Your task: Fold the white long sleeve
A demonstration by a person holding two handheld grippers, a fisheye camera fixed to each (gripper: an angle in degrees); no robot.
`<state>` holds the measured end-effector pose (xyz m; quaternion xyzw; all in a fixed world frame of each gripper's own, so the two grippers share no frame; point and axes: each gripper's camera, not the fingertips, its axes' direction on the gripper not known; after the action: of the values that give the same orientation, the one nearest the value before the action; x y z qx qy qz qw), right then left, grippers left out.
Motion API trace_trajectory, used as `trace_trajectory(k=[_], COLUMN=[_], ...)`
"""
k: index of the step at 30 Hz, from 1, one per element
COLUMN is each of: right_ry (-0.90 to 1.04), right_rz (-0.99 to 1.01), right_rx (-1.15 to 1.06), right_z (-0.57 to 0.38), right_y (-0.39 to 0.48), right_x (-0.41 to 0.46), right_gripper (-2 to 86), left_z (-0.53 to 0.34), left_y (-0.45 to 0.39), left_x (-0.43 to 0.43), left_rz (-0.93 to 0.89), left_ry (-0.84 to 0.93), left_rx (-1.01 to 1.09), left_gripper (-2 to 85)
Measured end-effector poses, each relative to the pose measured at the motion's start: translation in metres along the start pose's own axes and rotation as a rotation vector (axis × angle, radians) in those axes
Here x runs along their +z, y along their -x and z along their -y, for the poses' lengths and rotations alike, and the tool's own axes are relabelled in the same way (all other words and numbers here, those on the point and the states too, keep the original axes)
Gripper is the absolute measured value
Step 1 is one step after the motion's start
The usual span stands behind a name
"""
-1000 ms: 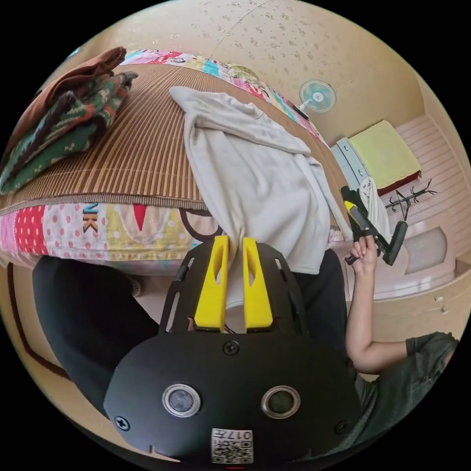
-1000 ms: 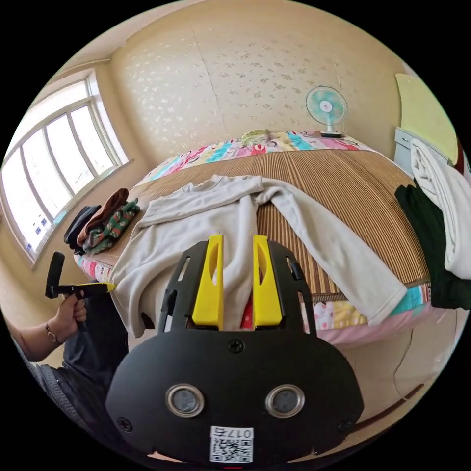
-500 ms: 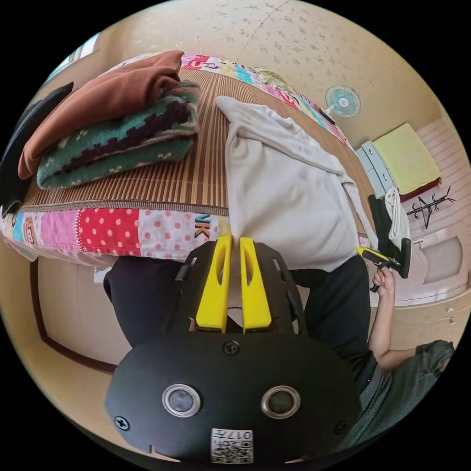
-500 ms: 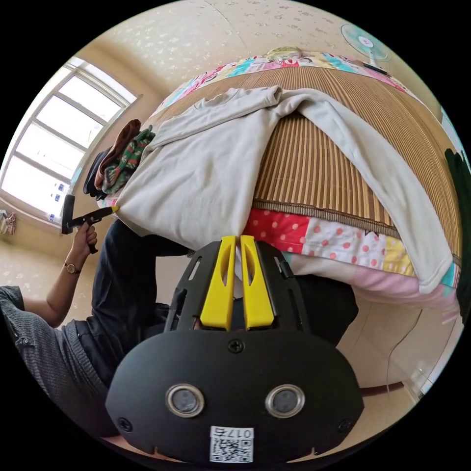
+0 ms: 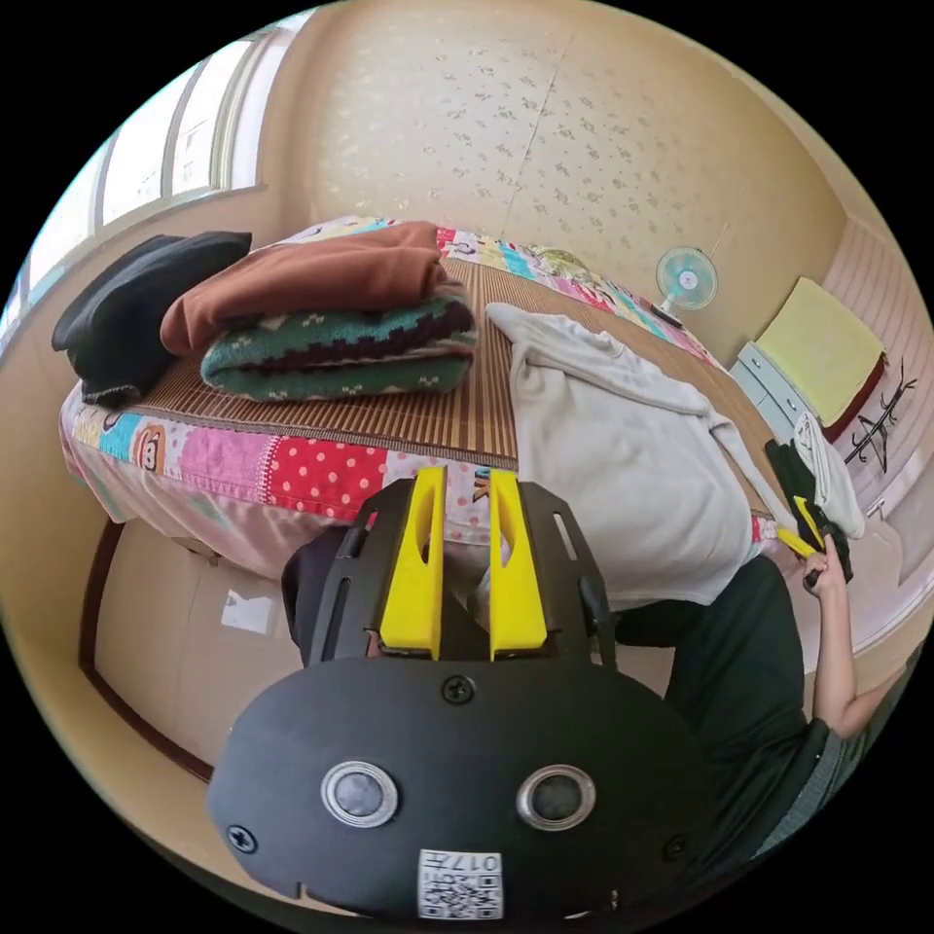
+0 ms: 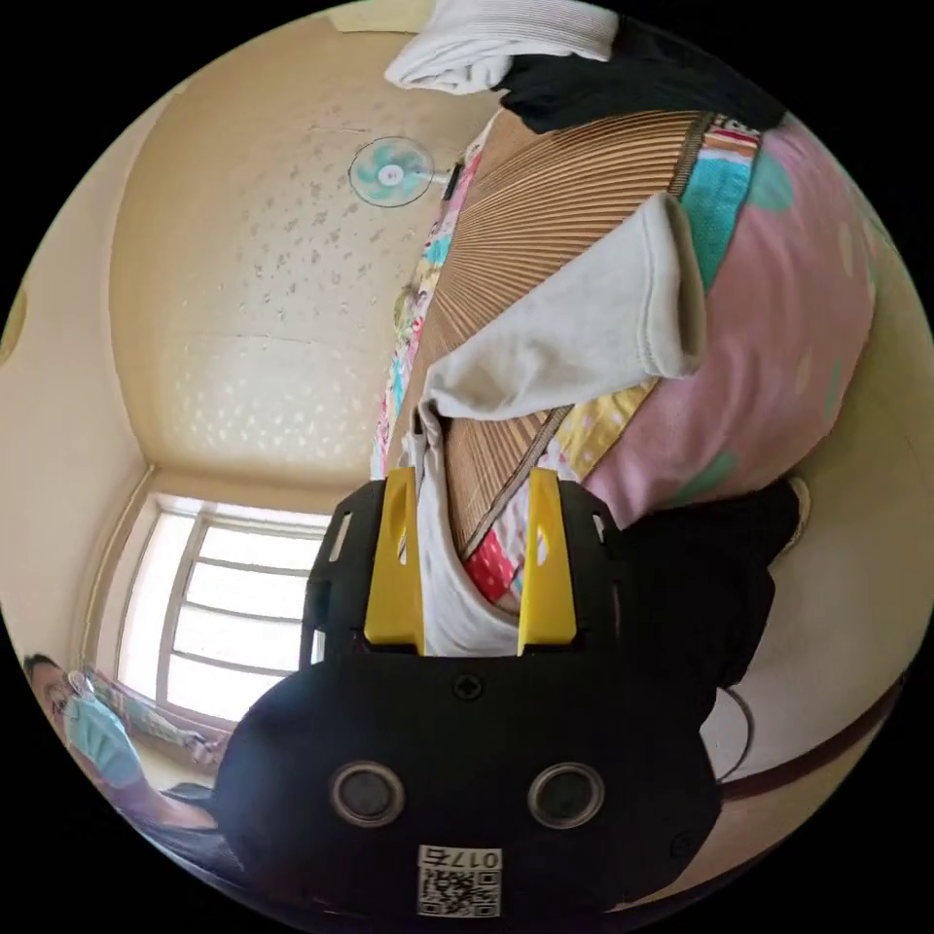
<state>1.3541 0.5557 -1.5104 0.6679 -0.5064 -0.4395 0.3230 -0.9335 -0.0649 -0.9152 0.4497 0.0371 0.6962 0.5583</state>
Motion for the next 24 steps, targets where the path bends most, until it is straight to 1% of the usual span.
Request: trace_trajectory(k=[2, 4, 6, 8, 10, 12, 13, 15, 16, 17, 18, 19, 21, 22, 24], right_ry=[-0.029, -0.09, -0.176, -0.21, -0.233, -0.33, -0.359, -0.447, -0.455, -0.452, -0.424, -0.405, -0.302, -0.266, -0.103], right_rz=[-0.044, -0.035, -0.051, -0.111, -0.19, -0.276, -0.285, -0.228, -0.198, -0.146, -0.116, -0.107, -0.07, -0.054, -0.002], right_rx=[0.055, 0.115, 0.185, 0.182, 0.118, -0.019, -0.064, -0.258, -0.321, -0.457, -0.58, -0.634, -0.822, -0.858, -0.954], right_z=[0.01, 0.014, 0.018, 0.025, 0.032, 0.036, 0.036, 0.031, 0.027, 0.016, 0.0, -0.009, -0.058, -0.074, -0.138], right_y=[-0.008, -0.019, -0.035, -0.037, -0.025, 0.019, 0.033, 0.096, 0.114, 0.152, 0.187, 0.204, 0.254, 0.262, 0.267], right_x=[0.005, 0.005, 0.004, 0.006, 0.009, 0.01, 0.011, 0.024, 0.031, 0.052, 0.08, 0.097, 0.175, 0.199, 0.297], right_gripper=[14.9, 13.2, 9.0, 5.2, 4.2, 3.6, 3.5, 3.3, 3.3, 3.3, 3.3, 3.4, 3.8, 3.9, 5.4], left_z=[-0.007, -0.008, -0.005, -0.003, -0.004, -0.005, -0.005, -0.005, -0.007, -0.009, -0.01, -0.012, -0.015, -0.017, -0.019], left_y=[0.024, 0.038, 0.044, 0.046, 0.052, 0.058, 0.058, 0.055, 0.053, 0.052, 0.052, 0.054, 0.057, 0.059, 0.061], left_x=[-0.009, -0.007, -0.001, 0.007, 0.01, 0.013, 0.015, 0.016, 0.016, 0.015, 0.015, 0.016, 0.018, 0.02, 0.022], left_rz=[-0.048, -0.061, -0.081, -0.099, -0.125, -0.125, -0.134, -0.138, -0.135, -0.13, -0.127, -0.127, -0.126, -0.125, -0.121], left_ry=[-0.064, -0.043, -0.013, 0.015, 0.022, 0.027, 0.036, 0.04, 0.032, 0.022, 0.019, 0.017, 0.017, 0.019, 0.022], left_rx=[-0.083, -0.134, -0.13, -0.104, -0.102, -0.118, -0.1, -0.056, -0.03, -0.017, -0.014, -0.011, -0.014, -0.015, -0.011], left_gripper=[7.7, 7.6, 7.5, 6.6, 4.6, 2.1, 1.7, 1.7, 2.3, 3.2, 3.4, 3.8, 3.9, 4.0, 4.1])
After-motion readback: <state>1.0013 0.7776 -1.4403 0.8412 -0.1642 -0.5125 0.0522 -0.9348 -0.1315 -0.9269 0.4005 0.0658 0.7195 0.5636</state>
